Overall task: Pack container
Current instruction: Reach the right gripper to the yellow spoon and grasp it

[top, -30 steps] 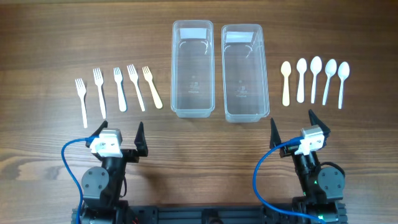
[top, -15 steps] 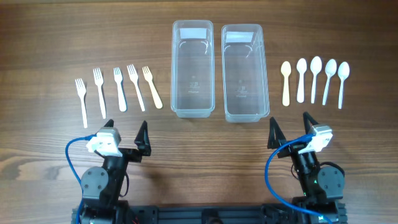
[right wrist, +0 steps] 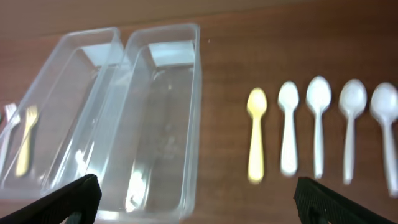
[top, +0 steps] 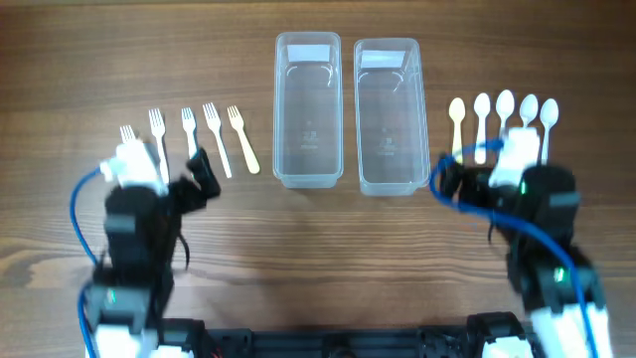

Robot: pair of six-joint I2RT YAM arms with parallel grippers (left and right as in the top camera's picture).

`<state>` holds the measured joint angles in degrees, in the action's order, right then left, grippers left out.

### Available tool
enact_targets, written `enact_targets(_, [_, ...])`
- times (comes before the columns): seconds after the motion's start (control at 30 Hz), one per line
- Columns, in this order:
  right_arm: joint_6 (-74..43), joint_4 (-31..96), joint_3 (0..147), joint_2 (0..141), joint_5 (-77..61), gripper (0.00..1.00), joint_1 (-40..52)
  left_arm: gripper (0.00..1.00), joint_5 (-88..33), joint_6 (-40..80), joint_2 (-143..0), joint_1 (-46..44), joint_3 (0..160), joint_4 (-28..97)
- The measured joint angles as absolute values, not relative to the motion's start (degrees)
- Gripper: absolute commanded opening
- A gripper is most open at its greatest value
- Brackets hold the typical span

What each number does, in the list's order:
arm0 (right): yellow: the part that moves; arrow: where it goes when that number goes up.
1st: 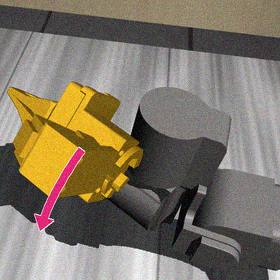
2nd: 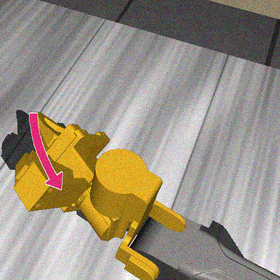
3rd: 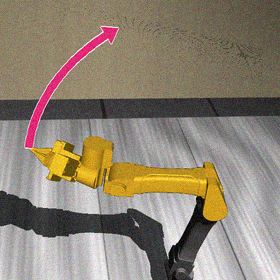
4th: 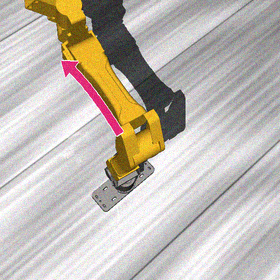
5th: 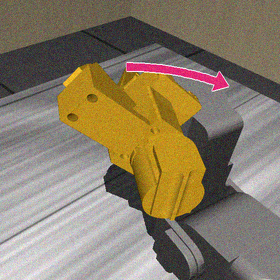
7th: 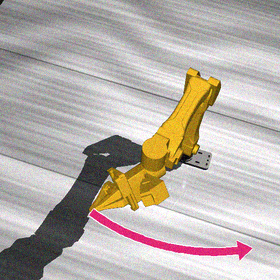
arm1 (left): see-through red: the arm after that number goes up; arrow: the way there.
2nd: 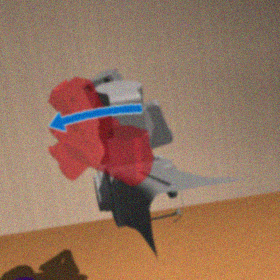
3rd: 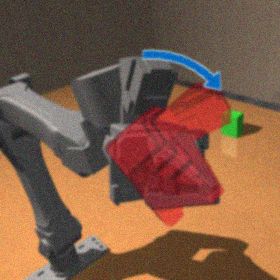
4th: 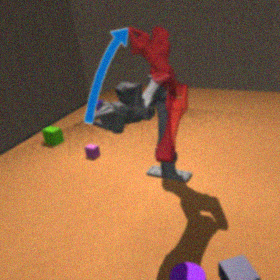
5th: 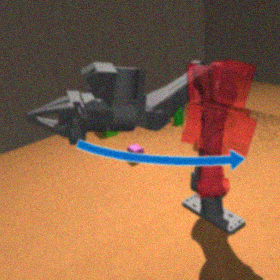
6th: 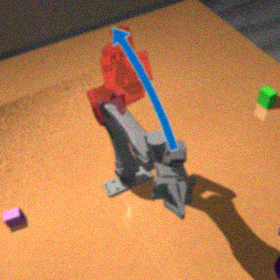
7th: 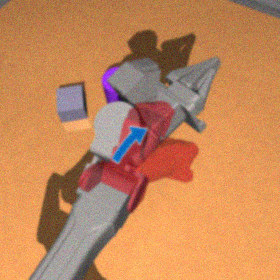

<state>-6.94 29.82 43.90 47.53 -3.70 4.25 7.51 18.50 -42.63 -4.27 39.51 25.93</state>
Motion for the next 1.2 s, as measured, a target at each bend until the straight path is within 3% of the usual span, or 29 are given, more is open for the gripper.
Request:
enact_targets(0.17, [-4.4, 36.75, 63.05, 65.91, -4.36, 1.0, -0.03, 1.0, 7.2, 15.03, -64.42, 0.99, 57.6, 31.75])
enact_targets(0.3, [-3.92, 43.44, 71.9, 76.29, -15.18, 1.0, -5.02, 1.0, 2.81, 13.74, -76.05, 7.55, 67.35, 32.75])
enact_targets(0.37, [-3.2, 43.55, 72.62, 78.48, -18.94, 0.9, -5.58, 1.0, -0.49, 13.56, -80.75, 11.38, 70.41, 32.67])
enact_targets(0.43, [-2.85, 41.56, 72.69, 82.35, -23.92, 0.89, -5.69, 1.0, -3.18, 13.54, -84.16, 14.72, 71.22, 32.86])
enact_targets(0.7, [-6.37, 42.61, 73.28, 93.32, -15.57, 0.9, -5.69, 1.0, -5.52, 13.15, -87.85, 18.13, 71.22, 33.93])
enact_targets(1.03, [-3.79, 44.01, 74.3, 104.2, -8.25, 0.79, -6.17, 1.0, -5.93, 13.15, -87.88, 18.13, 71.22, 34.15])
enact_targets(1.2, [-2.87, 39.86, 74.41, 108.03, -7.75, 0.79, -6.17, 1.0, -5.93, 13.15, -87.88, 18.13, 71.22, 34.17])
